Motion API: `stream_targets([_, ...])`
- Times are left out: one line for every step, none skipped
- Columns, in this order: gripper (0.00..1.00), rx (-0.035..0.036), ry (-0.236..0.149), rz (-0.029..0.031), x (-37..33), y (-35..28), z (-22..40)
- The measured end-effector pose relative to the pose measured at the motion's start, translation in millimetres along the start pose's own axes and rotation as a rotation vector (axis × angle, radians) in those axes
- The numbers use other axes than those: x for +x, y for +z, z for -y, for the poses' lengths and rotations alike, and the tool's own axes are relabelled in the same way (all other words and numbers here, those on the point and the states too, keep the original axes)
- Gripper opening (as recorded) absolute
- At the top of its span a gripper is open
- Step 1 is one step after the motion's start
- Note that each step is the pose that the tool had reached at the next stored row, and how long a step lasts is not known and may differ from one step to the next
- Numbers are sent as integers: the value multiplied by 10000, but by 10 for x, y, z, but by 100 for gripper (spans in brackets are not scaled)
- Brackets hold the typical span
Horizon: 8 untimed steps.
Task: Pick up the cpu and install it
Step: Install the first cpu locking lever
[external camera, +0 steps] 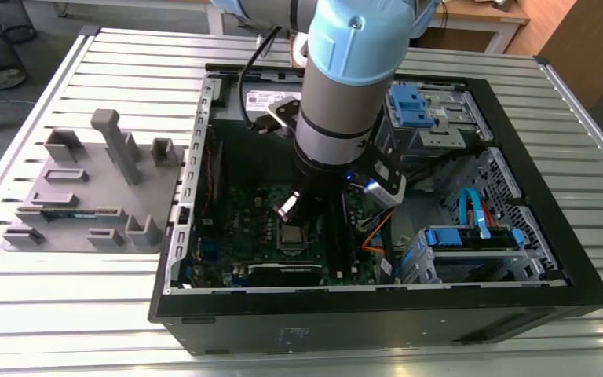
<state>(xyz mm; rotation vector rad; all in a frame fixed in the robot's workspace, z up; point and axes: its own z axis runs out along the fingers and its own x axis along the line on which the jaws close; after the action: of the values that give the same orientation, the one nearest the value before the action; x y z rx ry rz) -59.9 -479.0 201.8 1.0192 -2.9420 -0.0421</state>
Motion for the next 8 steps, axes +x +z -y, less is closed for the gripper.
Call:
stream_targets([11,-52,8,42,2,0,3])
stream_targets([11,-103,17,82,5,0,6])
stream_targets([11,-150,27,120,8,0,10])
stream_targets([11,-191,37,151,11,0,14])
stream_targets([11,-225,48,179,15,0,19])
stream_targets([11,-257,63,205,19,0,24])
stream_targets([11,-277,82,222,23,0,30])
stream_targets([11,-288,106,232,28,1,36])
